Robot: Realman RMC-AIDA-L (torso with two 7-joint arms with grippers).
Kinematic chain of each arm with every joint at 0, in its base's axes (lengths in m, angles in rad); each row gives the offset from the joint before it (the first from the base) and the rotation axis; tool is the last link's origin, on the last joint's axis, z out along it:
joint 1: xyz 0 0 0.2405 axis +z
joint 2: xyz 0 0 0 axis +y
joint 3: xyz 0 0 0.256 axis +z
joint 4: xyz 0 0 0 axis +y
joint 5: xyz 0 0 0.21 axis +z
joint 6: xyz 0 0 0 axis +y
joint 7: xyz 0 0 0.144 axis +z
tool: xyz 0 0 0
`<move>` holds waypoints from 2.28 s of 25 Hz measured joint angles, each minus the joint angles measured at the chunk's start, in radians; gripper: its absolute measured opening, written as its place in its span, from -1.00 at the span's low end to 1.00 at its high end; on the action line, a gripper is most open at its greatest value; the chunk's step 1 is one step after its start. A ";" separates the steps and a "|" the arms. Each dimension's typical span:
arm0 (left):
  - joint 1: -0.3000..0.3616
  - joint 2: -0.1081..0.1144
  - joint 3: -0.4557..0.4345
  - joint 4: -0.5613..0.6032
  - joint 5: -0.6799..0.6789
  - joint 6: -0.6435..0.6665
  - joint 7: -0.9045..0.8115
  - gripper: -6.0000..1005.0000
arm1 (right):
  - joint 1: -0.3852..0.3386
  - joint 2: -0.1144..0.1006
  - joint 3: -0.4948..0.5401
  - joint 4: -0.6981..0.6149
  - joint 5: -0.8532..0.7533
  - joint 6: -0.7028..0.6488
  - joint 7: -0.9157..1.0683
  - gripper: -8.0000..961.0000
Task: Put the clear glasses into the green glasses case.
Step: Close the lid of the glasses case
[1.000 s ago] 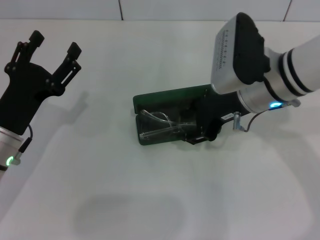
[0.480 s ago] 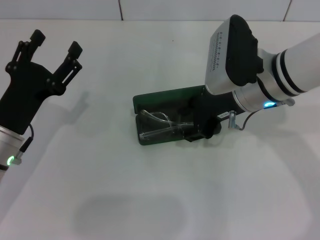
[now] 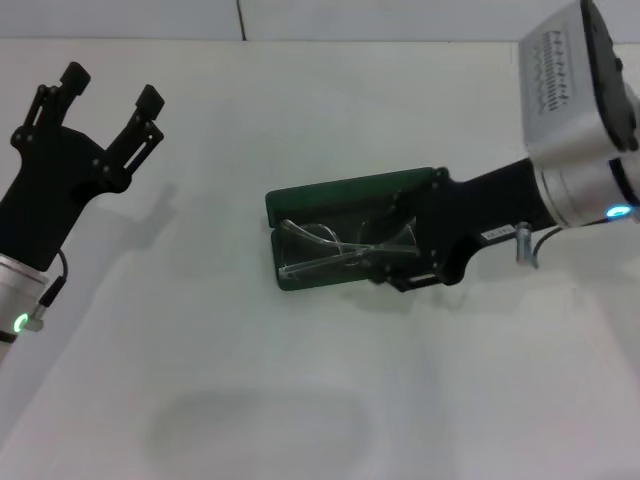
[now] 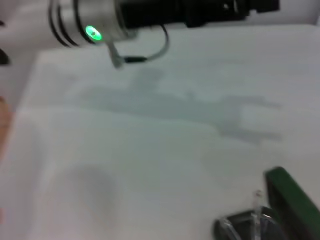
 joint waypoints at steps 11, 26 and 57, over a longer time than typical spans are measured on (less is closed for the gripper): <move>-0.019 0.000 0.000 0.000 0.000 -0.005 -0.011 0.74 | 0.182 0.010 -0.106 0.335 0.152 0.081 -0.127 0.11; -0.007 -0.001 0.000 0.000 0.024 -0.003 -0.002 0.74 | -0.027 0.001 0.275 0.523 0.356 -0.082 -0.520 0.11; -0.011 0.003 0.000 0.007 0.091 -0.007 0.128 0.74 | 0.144 0.011 -0.305 0.754 0.836 0.288 -0.762 0.11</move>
